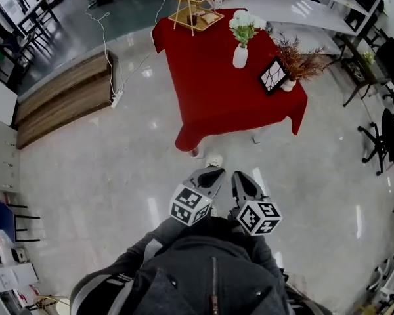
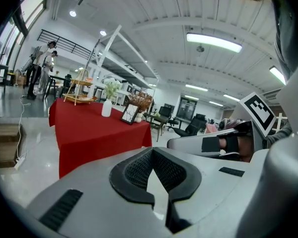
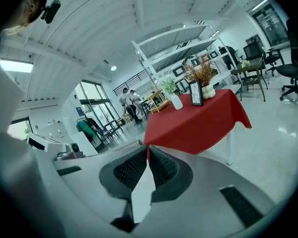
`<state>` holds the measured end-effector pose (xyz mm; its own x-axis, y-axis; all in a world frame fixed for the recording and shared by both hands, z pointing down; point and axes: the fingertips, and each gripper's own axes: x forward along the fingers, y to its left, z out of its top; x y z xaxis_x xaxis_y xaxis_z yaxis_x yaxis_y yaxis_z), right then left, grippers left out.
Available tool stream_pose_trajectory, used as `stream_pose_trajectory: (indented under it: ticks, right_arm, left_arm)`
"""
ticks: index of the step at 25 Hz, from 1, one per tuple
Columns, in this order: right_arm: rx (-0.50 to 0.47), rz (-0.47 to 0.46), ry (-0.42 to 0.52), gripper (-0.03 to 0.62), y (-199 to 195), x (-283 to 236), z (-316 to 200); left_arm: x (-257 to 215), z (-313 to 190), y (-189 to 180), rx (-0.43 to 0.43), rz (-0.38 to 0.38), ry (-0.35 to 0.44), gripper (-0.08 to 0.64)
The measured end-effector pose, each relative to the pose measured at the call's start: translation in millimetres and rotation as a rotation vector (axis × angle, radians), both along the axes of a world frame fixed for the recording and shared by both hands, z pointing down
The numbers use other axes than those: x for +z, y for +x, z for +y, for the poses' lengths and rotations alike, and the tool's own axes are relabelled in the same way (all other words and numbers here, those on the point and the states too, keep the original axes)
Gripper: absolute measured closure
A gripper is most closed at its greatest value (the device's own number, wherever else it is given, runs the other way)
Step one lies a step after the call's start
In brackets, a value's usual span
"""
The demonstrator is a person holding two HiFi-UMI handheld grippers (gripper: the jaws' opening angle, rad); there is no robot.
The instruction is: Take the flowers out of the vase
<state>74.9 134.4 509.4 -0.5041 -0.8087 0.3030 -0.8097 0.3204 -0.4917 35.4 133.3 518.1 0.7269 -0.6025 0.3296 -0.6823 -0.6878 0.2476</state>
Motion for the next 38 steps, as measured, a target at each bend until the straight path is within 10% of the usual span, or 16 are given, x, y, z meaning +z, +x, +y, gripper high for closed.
stream_pose_trajectory:
  ticks: [38]
  right_arm:
    - [-0.077,-0.006,-0.047,0.574,-8.1,3.3,-203.9]
  left_arm:
    - [-6.9,-213.4,6.8,0.004,-0.026,-0.024,0.551]
